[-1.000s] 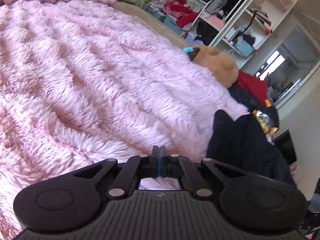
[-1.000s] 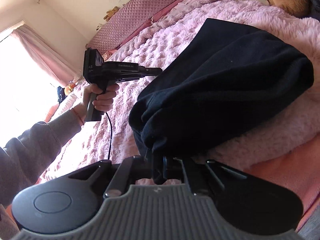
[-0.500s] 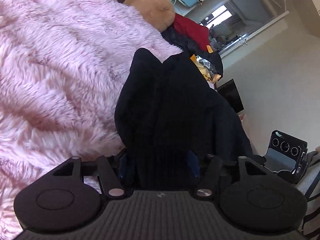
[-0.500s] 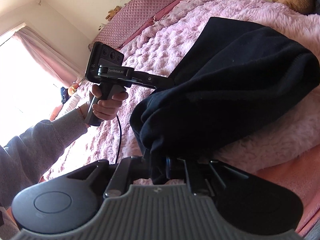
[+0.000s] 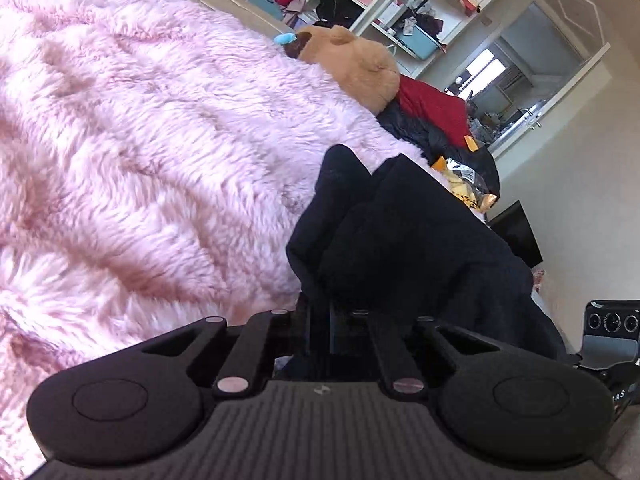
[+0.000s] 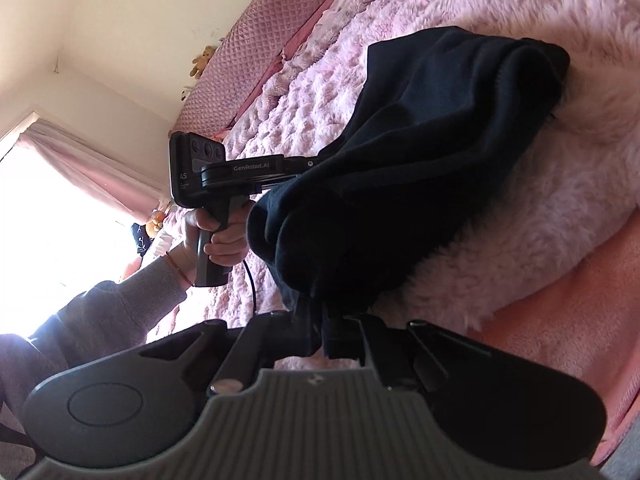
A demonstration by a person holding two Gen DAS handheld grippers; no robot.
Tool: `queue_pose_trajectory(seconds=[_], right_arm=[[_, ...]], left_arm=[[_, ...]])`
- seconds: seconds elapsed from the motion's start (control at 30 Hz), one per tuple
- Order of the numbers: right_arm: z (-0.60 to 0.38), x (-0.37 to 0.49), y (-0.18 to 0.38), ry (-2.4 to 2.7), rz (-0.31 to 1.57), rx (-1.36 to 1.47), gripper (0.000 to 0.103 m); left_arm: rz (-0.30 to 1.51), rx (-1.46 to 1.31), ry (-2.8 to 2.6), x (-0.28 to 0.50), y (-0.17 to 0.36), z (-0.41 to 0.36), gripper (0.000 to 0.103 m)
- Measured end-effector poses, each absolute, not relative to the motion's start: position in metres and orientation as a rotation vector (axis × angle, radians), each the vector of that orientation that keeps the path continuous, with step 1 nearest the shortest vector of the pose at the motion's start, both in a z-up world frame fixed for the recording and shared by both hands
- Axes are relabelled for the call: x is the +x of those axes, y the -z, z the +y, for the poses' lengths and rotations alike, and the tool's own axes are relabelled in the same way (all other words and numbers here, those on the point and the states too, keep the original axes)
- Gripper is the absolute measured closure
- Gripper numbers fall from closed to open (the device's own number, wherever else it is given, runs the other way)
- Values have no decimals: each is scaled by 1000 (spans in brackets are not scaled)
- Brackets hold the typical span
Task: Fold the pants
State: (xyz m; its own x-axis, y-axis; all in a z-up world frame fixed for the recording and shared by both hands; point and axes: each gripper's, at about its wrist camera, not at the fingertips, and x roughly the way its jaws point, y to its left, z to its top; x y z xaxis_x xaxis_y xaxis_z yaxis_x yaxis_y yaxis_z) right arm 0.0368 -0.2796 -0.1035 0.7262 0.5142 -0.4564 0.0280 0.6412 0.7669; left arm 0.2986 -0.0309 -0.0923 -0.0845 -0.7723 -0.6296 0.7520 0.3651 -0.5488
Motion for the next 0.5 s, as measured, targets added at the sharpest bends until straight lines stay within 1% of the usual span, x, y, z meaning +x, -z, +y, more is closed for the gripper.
queue_pose_trajectory(seconds=[0.1, 0.13, 0.17, 0.2, 0.27, 0.3, 0.33, 0.4, 0.43, 0.47, 0.5], right_arm=[[-281, 28, 94, -262, 754, 757, 103], [-284, 25, 91, -264, 743, 751, 103], [-291, 21, 85, -268, 715, 753, 103], [-298, 17, 78, -269, 680, 751, 103], [-312, 13, 61, -273, 609, 726, 103], [-319, 12, 52, -269, 578, 698, 103], [-324, 13, 44, -270, 554, 669, 103], [-332, 18, 34, -257, 518, 602, 103], [-336, 24, 34, -253, 519, 577, 103], [-337, 33, 35, -252, 539, 562, 103], [-339, 42, 39, -248, 568, 549, 103]], left_arm=[[1111, -24, 1262, 304, 91, -34, 95], [1107, -13, 1256, 303, 88, -34, 86], [1097, 0, 1233, 302, 84, -34, 80], [1078, 0, 1201, 302, 78, -31, 71], [1032, -70, 1107, 300, 58, -21, 65], [988, -143, 1099, 295, 40, -12, 53], [946, -185, 1109, 289, 29, -6, 35], [828, -257, 1118, 266, -1, 7, 24], [802, -256, 1100, 253, -9, 7, 24], [803, -244, 1062, 241, -14, 5, 26], [838, -223, 991, 224, -15, -2, 35]])
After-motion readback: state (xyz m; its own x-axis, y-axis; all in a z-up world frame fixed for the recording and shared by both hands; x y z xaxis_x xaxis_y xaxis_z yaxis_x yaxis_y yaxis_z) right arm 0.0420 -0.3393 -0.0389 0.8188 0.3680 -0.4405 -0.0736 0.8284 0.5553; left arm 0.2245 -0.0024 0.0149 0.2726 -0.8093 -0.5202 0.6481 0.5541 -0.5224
